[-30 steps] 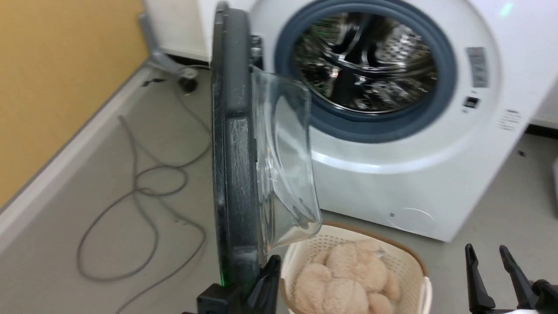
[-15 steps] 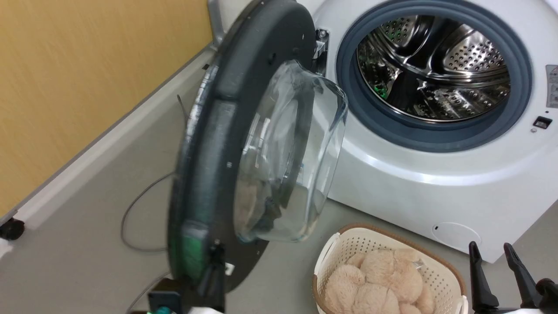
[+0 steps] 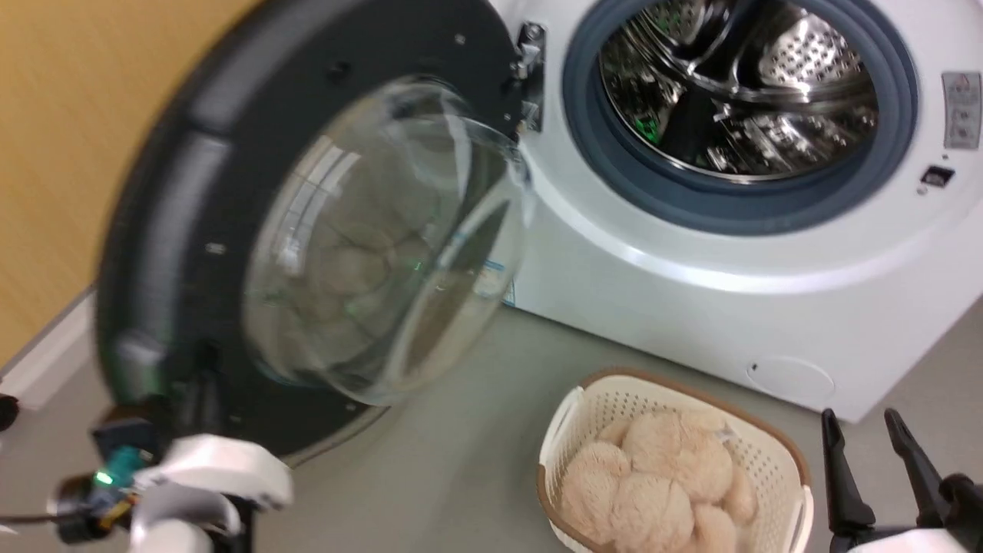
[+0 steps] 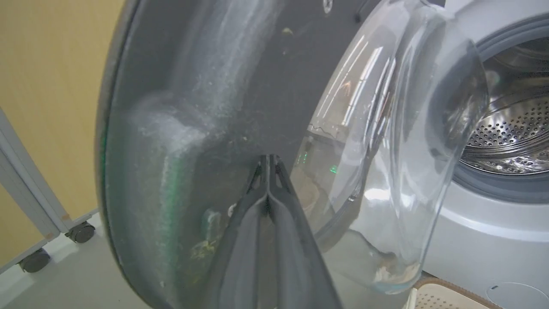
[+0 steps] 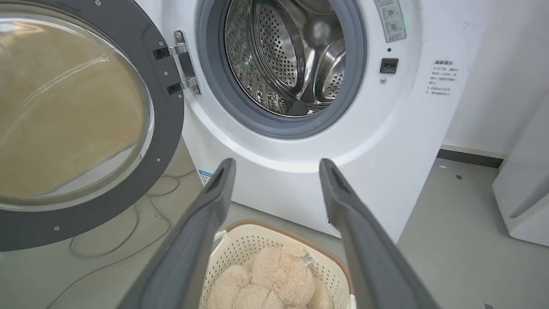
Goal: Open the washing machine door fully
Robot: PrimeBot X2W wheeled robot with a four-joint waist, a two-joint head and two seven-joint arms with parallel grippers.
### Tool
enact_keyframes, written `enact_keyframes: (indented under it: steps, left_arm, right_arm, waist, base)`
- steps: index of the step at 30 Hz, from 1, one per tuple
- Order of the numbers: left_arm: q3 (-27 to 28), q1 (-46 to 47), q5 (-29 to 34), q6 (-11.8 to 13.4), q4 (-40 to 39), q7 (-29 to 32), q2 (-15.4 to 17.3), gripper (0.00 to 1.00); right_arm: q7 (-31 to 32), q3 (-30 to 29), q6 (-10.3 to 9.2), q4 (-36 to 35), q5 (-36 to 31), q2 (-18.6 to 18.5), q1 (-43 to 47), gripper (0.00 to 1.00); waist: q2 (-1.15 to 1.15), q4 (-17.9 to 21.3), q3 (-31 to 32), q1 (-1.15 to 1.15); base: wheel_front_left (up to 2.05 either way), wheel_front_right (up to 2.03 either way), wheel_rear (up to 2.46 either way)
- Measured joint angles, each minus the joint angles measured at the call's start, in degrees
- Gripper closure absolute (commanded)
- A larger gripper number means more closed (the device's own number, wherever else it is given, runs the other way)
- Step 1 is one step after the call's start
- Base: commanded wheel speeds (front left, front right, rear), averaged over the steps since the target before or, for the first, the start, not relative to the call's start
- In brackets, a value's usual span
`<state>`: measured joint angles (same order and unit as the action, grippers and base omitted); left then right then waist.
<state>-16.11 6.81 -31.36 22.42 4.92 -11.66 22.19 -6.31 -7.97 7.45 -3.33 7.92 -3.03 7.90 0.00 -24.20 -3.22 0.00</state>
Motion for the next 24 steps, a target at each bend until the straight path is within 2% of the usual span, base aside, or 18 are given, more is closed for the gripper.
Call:
enact_keyframes:
  steps: [7, 15, 24]
  left_arm:
    - [5.70, 5.52, -2.20, -2.13, 8.93, -2.13, 1.23, 1.00]
    - [11.52, 11.56, -3.42, -6.65, 22.19, -3.02, 2.94, 1.00]
    - [19.16, 12.31, 0.35, -9.91, 26.87, -3.02, 2.68, 1.00]
  right_arm:
    - [1.19, 0.38, 0.00, -1.86, -1.45, 0.00, -1.35, 0.00]
    - [1.69, 0.73, 0.00, -2.34, -1.93, 0.00, -2.85, 0.00]
    - [1.60, 0.46, 0.00, -1.38, -1.75, 0.00, -2.87, 0.00]
  waist:
    - [0.00, 2.70, -3.09, 0.00]
    - [0.00, 5.32, -5.31, 0.00]
    - [0.00, 6.38, -4.38, 0.00]
  base:
    - [0.00, 0.00, 0.00]
    - [0.00, 0.00, 0.00]
    - [0.00, 0.00, 0.00]
